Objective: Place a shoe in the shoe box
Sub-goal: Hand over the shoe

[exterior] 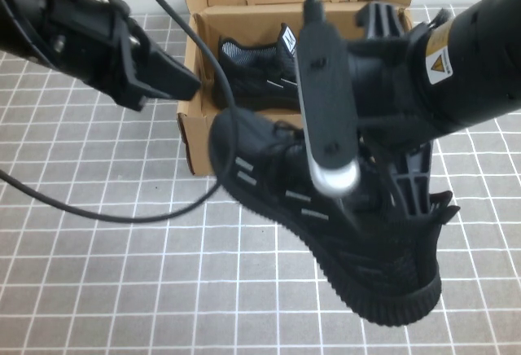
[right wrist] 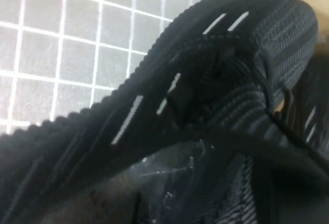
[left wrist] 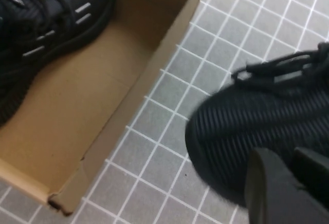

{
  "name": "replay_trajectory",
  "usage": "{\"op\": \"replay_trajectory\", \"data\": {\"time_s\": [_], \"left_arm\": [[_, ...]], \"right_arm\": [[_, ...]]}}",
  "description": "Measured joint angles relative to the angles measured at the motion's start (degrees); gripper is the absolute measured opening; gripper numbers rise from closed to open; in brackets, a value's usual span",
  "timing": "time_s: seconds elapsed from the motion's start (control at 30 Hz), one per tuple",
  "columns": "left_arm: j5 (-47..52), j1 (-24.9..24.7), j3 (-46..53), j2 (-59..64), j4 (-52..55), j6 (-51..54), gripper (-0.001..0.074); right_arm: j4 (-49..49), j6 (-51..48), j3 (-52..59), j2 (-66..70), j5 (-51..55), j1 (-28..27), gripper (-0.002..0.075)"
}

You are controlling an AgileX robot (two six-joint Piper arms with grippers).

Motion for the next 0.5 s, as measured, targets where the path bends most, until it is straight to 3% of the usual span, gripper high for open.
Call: {"op": "replay_trajectory", "data": {"time_s": [0.13, 0.27, 0.5], "left_arm": [[0.1, -2.0, 0.0, 0.1, 1.0, 0.1, 0.0147], [0.2, -3.3, 0.0, 0.1, 1.0, 1.7, 0.0265], [0.2, -3.5, 0.0, 0.1, 0.8, 2.9, 0.0318]], "right_arm": [[3.5, -11.4, 0.0, 0.0, 0.7, 0.0, -0.0006], [4.0, -14.4, 0.0, 0.0, -0.5, -1.3, -0.0006], [14.3, -14.7, 0.0, 1.2, -9.7, -12.7, -0.0006]]}}
